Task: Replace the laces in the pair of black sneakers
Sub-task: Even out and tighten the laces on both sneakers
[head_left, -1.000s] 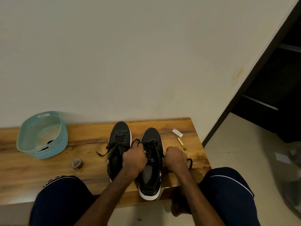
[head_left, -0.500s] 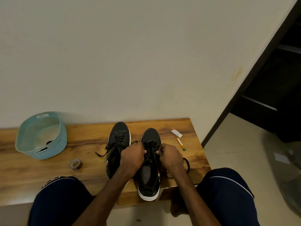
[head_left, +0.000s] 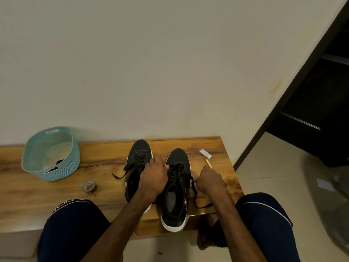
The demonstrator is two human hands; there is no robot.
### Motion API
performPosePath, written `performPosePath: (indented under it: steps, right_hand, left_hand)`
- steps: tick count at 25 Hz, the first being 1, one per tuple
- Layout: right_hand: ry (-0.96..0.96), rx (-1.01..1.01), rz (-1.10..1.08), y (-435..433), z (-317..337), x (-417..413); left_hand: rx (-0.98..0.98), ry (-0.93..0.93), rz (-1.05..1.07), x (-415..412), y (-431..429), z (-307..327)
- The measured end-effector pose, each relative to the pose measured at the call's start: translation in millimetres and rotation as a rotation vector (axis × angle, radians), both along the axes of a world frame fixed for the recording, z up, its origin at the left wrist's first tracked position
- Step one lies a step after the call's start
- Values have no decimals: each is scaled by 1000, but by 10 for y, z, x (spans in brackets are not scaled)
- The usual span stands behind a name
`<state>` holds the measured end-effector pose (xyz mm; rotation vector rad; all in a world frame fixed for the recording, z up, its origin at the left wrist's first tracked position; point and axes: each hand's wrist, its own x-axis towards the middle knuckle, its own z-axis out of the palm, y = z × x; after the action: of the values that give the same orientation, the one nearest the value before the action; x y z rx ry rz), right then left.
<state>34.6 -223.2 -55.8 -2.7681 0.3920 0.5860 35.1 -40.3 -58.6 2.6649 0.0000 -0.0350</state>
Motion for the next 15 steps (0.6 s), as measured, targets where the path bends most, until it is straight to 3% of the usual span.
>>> performPosePath:
  steps: [4, 6, 8, 12, 15]
  right_hand:
    - [52, 44, -105, -234, 198, -52]
    - [71, 77, -21, -305, 290, -67]
    - [28, 223, 39, -341, 350, -69]
    - [-234, 723, 31, -251, 365, -44]
    - [-294, 791, 14, -74, 216, 10]
  left_hand:
    - [-110, 203, -62, -114, 34, -51]
    - [-134, 256, -92, -148, 34, -86]
    - [-136, 253, -98, -159, 24, -111]
    - [-143, 208, -74, -140, 1, -98]
    - [-154, 187, -49, -133, -4, -79]
